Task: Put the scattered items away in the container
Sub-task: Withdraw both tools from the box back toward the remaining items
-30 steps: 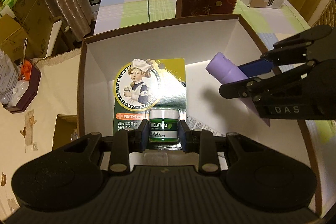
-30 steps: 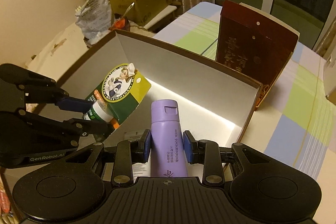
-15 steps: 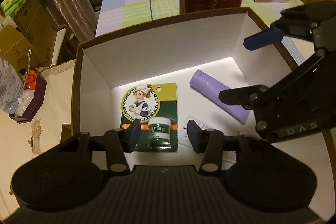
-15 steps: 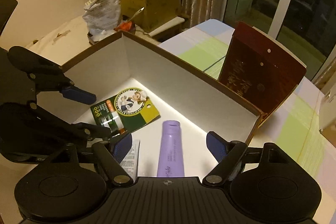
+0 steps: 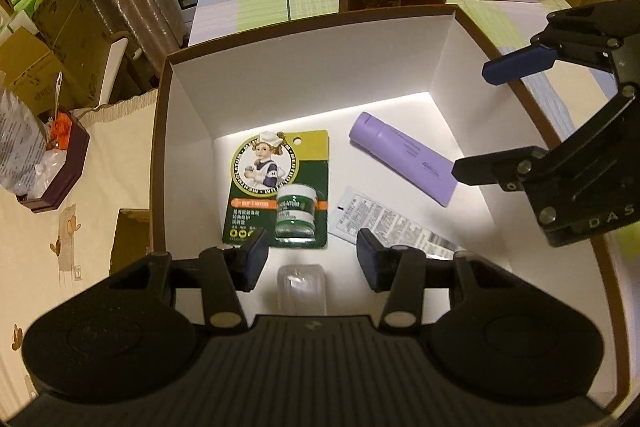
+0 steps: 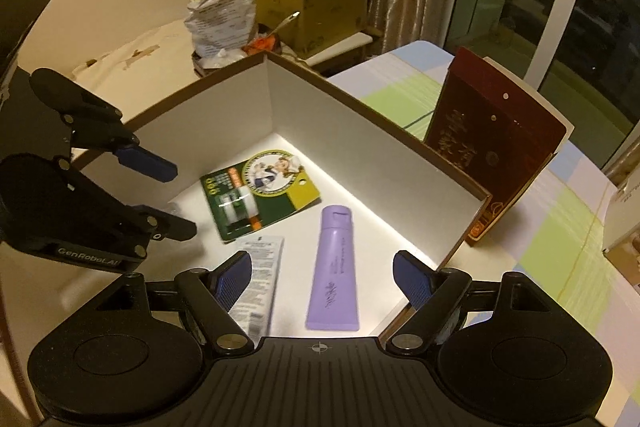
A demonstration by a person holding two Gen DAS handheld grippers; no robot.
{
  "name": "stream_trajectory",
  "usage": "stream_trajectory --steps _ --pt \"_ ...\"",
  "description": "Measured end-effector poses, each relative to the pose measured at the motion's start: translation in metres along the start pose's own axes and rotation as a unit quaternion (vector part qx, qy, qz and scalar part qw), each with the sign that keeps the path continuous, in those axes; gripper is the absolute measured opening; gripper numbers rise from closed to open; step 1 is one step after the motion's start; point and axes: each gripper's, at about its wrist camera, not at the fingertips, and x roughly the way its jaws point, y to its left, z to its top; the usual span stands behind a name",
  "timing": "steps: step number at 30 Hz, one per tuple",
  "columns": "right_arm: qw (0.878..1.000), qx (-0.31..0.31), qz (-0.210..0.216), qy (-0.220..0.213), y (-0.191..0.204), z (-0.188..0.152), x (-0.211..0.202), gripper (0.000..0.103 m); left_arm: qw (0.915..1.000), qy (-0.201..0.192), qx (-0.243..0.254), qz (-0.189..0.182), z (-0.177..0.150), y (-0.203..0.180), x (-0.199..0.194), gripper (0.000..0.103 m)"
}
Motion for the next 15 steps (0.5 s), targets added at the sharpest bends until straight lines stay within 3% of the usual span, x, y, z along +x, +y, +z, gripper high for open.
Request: stream_trajectory --steps 8,15 --pt "1.0 -0.001 0.013 0.004 0.016 -0.009 -0.029 0.084 0.9998 -0.015 -0.007 0.011 -0.002 -0.004 -0.032 0.047" --pt "1.0 0.012 0.018 -0.001 0.027 -0.02 -0.058 0.084 0.9993 -0.029 -0.006 0.025 -0.011 -0.014 -0.062 0.064"
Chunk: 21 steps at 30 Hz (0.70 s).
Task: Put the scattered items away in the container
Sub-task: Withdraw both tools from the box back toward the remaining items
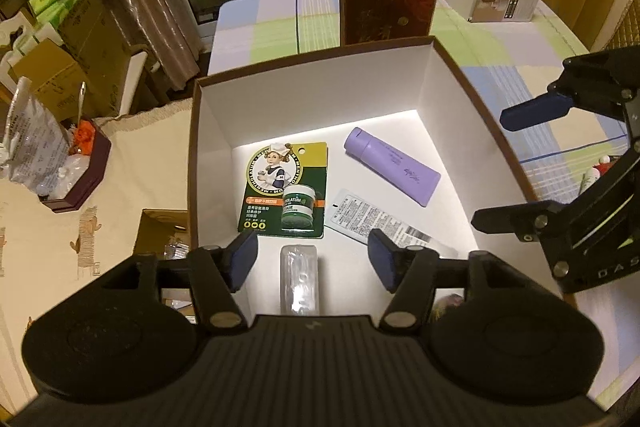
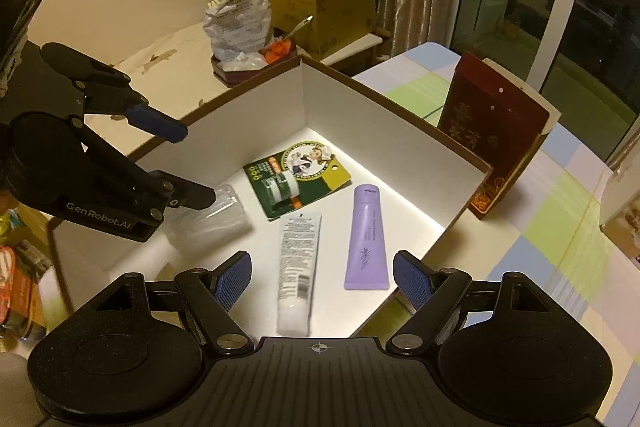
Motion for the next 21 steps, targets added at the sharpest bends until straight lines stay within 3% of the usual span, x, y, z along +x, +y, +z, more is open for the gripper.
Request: stream_trajectory --steps 4,6,15,21 --pt "1.0 0.003 0.007 -0.007 0.01 -0.006 -0.017 0.084 0.9999 -0.006 -0.01 0.01 -0.008 -0.006 -0.02 0.077" --pt "1.0 0.012 0.009 -0.019 0.013 -0.011 -0.027 0.103 0.9996 -0.008 -0.026 0.011 -0.013 -0.008 -0.031 0.083" --pt "0.997 0.05 0.019 -0.054 0.035 -0.029 -0.067 0.103 0.9968 -0.033 -0.065 0.031 -0.039 -0.02 -0.084 0.093" --pt "0.995 0.074 0.019 -0.064 0.052 -0.046 -0.088 0.103 0.9934 -0.047 -0.094 0.046 -0.059 -0.027 -0.115 0.095"
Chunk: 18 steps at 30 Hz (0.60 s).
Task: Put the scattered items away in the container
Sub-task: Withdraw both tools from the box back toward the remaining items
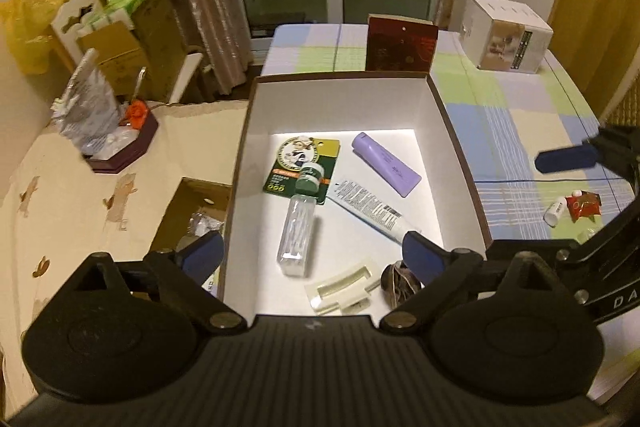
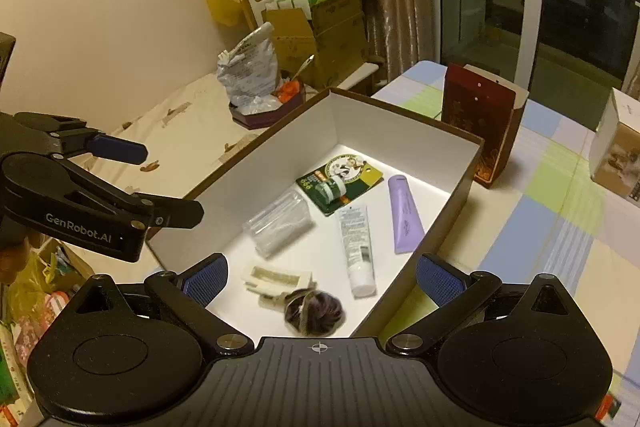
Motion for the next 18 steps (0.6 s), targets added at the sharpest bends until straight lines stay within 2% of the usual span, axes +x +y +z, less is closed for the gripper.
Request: stream_trajectory --steps 8,13,18 --pt "0.999 0.004 -0.032 -0.007 0.027 -0.025 -0.03 0.103 0.9997 -0.002 -0.022 0.01 -0.028 -0.006 -0.031 0.096" --pt "0.998 0.033 -0.041 -0.02 0.037 -0.046 -0.049 0.103 0.999 0.009 -0.044 0.008 -0.055 -0.011 -0.045 0.096" --pt "0.997 0.05 -0.05 -0.032 0.048 -0.066 -0.072 0.103 0.9984 0.003 -0.056 0.008 -0.075 -0.02 -0.067 0.096"
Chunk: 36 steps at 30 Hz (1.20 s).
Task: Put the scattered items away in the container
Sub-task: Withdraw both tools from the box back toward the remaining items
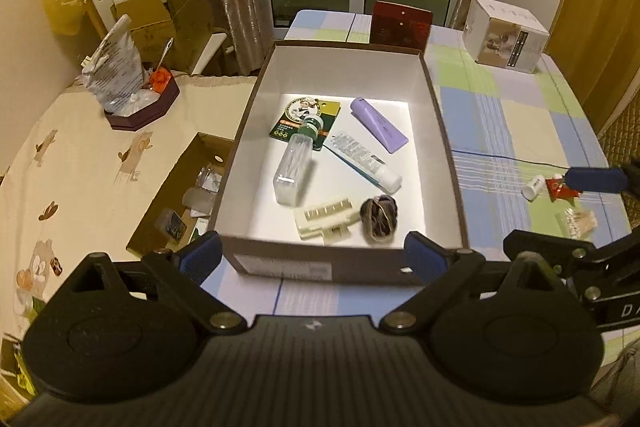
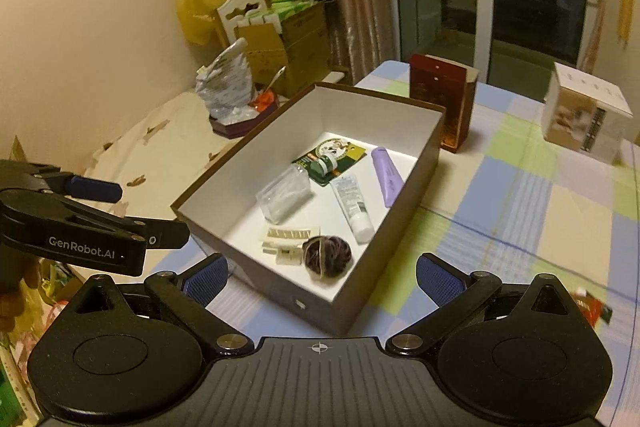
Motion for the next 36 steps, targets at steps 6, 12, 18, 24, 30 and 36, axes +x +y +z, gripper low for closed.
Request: stream_trajectory --steps 6,12,18,24,30,36 --pt "1.0 0.024 -0.014 -0.005 0.004 -0.023 -0.028 0.103 0.9997 -0.002 -0.022 -0.004 -0.026 -0.01 -0.023 0.097" --pt "0.999 0.02 -0.043 -0.008 0.007 -0.044 -0.049 0.103 0.9996 -0.012 -0.024 0.003 -0.045 -0.024 -0.04 0.097" --pt "0.998 0.038 -0.055 -0.01 0.0 -0.061 -0.065 0.103 0.9994 -0.017 -0.031 -0.006 -0.06 -0.038 -0.054 0.097" --pt "0.997 0.043 -0.063 -0.014 -0.004 -0.073 -0.08 0.103 0.9996 -0.016 -0.018 -0.011 -0.067 -0.053 -0.061 0.098" --pt "0.996 0.04 -0.081 -0.012 -0.01 -0.087 -0.092 0.103 0.9998 -0.016 -0.004 -0.013 -0.072 -0.069 -0.065 0.098" --pt "0.994 0.055 -0.094 -0.013 -0.021 -0.096 -0.1 0.103 0.9997 -0.013 0.006 -0.018 -0.075 -0.081 -0.064 0.098"
